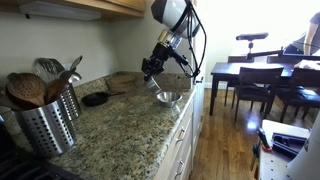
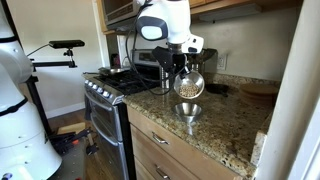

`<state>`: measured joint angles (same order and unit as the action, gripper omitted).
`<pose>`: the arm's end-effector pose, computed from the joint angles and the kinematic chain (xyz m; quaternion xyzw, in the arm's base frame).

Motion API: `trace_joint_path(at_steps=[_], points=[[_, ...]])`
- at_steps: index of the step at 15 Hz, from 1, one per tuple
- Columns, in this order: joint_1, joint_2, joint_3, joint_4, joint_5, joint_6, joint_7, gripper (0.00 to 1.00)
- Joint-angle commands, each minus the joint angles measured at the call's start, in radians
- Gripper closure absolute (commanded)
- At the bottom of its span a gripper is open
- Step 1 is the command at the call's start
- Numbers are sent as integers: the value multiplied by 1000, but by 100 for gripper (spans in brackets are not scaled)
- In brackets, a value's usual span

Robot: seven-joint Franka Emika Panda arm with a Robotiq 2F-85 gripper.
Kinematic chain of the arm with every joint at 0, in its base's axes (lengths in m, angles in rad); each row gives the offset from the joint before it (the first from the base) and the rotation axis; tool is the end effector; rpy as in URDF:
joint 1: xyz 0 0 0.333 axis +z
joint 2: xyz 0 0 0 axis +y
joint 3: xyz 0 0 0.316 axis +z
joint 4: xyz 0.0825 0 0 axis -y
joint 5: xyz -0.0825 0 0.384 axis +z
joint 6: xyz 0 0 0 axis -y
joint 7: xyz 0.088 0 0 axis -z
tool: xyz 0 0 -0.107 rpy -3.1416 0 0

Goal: Pour the things in the bowl on the left into the bowl on the right

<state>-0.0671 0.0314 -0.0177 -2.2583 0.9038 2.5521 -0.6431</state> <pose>0.5421 -0.0568 0.3710 -0.9478 0.0696 -0.2126 0.2271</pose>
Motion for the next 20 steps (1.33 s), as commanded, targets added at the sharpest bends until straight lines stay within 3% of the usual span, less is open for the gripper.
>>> trace_joint_path(at_steps=[1, 20], points=[[-9, 19, -14, 30, 73, -41, -84, 96], [-14, 6, -16, -3, 255, -32, -227, 96]])
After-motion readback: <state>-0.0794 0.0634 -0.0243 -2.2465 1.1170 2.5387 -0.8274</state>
